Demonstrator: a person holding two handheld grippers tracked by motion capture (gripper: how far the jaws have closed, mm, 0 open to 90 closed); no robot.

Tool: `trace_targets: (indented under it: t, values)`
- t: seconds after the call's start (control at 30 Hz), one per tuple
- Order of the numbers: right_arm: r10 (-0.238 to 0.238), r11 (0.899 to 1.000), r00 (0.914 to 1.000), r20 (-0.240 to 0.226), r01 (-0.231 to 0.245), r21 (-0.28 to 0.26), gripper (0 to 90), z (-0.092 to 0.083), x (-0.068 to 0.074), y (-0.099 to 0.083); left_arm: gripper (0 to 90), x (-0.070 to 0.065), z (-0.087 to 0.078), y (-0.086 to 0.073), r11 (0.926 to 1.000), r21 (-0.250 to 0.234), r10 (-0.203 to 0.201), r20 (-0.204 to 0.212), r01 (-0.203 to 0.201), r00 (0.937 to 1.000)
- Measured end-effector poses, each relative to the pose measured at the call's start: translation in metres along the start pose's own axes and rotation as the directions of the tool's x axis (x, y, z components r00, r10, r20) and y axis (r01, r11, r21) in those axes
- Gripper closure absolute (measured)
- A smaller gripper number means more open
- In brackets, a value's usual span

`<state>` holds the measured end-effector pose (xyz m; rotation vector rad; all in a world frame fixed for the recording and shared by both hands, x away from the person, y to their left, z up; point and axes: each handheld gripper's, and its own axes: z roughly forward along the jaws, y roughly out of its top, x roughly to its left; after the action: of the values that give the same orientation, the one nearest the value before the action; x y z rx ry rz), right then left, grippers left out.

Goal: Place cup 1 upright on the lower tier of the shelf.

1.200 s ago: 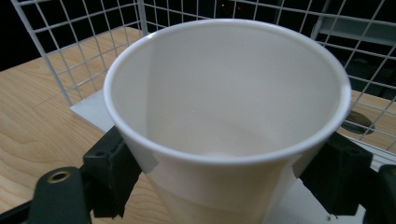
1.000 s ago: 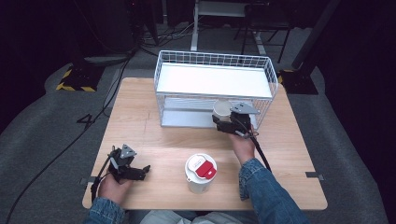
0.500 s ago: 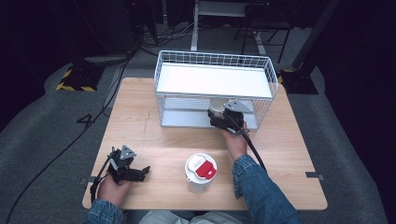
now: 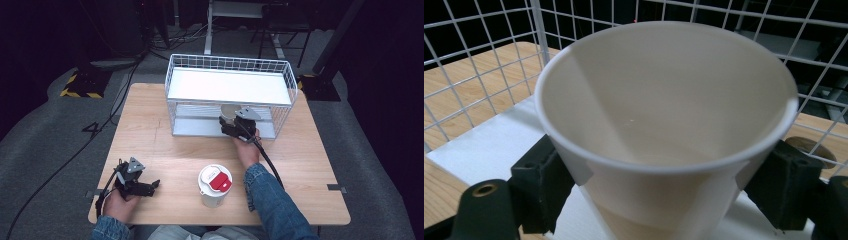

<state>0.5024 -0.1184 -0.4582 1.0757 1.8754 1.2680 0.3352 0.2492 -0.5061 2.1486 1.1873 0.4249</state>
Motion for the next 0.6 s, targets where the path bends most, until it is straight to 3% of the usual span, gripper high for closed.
trace_targets:
  t: [0.3, 0.5, 0.6]
  values:
    - [0.007, 1.0, 0.9999, 0.009, -0.008, 0.014, 20.8, 0.008, -0.003, -0.006, 1.5, 0.0, 0.0, 0.0, 1.0, 0.0, -0.001, 0.0, 0.001, 1.0]
    - [0.036, 0.999, 0.9993, -0.01, -0.036, 0.032, 20.7, 0.012, -0.006, -0.009, 1.4, 0.0, 0.0, 0.0, 1.0, 0.0, -0.001, 0.001, 0.001, 1.0]
    - [0.024, 0.999, 0.9997, -0.003, -0.024, 0.037, 20.7, 0.013, -0.006, -0.011, 1.4, 0.0, 0.0, 0.0, 1.0, 0.0, -0.001, 0.001, 0.001, 1.0]
